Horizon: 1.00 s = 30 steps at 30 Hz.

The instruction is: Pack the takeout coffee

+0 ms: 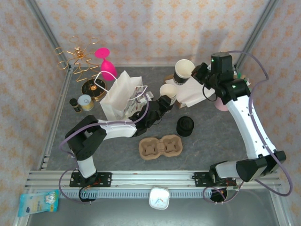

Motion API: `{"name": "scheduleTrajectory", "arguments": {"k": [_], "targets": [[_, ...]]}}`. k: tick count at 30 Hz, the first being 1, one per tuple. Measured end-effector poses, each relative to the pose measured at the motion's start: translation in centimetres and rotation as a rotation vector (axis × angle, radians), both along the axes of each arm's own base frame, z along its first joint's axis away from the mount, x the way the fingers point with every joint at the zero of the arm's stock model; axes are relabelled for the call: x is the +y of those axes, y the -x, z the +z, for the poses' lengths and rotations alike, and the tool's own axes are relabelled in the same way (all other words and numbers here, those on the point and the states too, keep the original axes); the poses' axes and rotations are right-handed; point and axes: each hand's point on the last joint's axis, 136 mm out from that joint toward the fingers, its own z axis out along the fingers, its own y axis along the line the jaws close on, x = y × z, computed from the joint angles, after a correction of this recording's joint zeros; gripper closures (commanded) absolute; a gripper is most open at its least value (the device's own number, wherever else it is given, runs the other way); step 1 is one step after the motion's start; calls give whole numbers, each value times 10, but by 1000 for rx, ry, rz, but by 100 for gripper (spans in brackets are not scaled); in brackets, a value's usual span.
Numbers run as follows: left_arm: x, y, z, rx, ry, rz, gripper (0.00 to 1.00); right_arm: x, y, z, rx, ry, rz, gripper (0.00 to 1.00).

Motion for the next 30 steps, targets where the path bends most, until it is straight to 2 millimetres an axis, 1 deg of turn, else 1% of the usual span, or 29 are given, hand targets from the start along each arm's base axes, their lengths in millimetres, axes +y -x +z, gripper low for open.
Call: {"name": "scheduleTrajectory", "arguments": {"k": [2,4,12,16,19,22,25,30], "targets": [[1,-3,0,-1,0,6,56,-10,3,-1,0,4,-21,100],[3,-4,1,-5,-10,8,56,-14,6,0,-3,7,-28,100],[9,-11,1,-16,-51,19,57,-16,10,-13,21,33,-19,100],[13,-15,2,-25,-74,27,57,-22,10,-17,31,47,-25,100],[13,-15,1,-28,-92,24,56,-32,9,-20,39,51,-50,100],[13,-14,2,-32,-99,17,55,-47,13,-28,57,59,-81,100],[12,-12,6,-38,-95,7,54,-57,23,-38,80,72,-99,100],[11,-2,25,-56,-101,-18,53,-58,38,-56,121,98,-73,100]]}}
